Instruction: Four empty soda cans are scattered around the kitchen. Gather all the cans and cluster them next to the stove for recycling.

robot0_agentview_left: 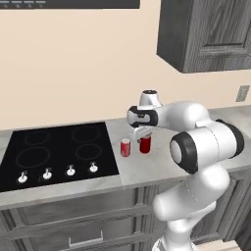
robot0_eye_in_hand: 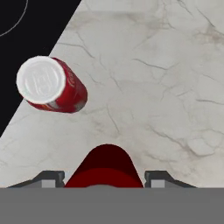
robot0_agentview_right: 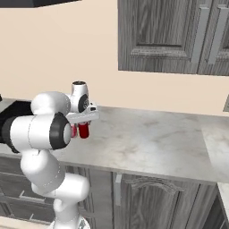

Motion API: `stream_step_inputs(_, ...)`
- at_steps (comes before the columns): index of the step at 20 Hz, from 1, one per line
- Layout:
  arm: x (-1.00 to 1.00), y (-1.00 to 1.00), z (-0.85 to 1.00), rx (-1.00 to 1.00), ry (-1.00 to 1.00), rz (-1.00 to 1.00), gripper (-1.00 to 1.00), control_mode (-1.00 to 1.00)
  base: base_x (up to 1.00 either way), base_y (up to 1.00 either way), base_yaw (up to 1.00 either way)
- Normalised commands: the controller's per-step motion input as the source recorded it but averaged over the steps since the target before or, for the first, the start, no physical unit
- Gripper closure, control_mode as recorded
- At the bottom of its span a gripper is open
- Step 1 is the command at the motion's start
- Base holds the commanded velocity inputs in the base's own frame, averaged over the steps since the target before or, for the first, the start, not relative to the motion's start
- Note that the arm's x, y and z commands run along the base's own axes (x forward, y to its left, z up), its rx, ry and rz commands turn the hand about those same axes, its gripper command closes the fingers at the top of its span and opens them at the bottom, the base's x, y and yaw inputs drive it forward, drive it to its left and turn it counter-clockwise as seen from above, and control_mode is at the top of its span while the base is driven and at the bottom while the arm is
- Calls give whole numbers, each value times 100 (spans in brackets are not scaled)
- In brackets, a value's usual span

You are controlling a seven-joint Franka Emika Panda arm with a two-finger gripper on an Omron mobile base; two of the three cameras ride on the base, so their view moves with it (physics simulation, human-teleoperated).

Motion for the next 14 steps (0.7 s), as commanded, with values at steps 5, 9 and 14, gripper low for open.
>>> stream_step_inputs(5, 6, 1, -15, 0, 0, 5, 100, -100, 0, 0, 0)
stream_step_inputs(9, 6, 7, -14, 0, 0, 4, 100, -100, 0, 0, 0)
stream_step_inputs(14, 9, 9, -9, 0, 0, 5, 100, -100, 0, 0, 0)
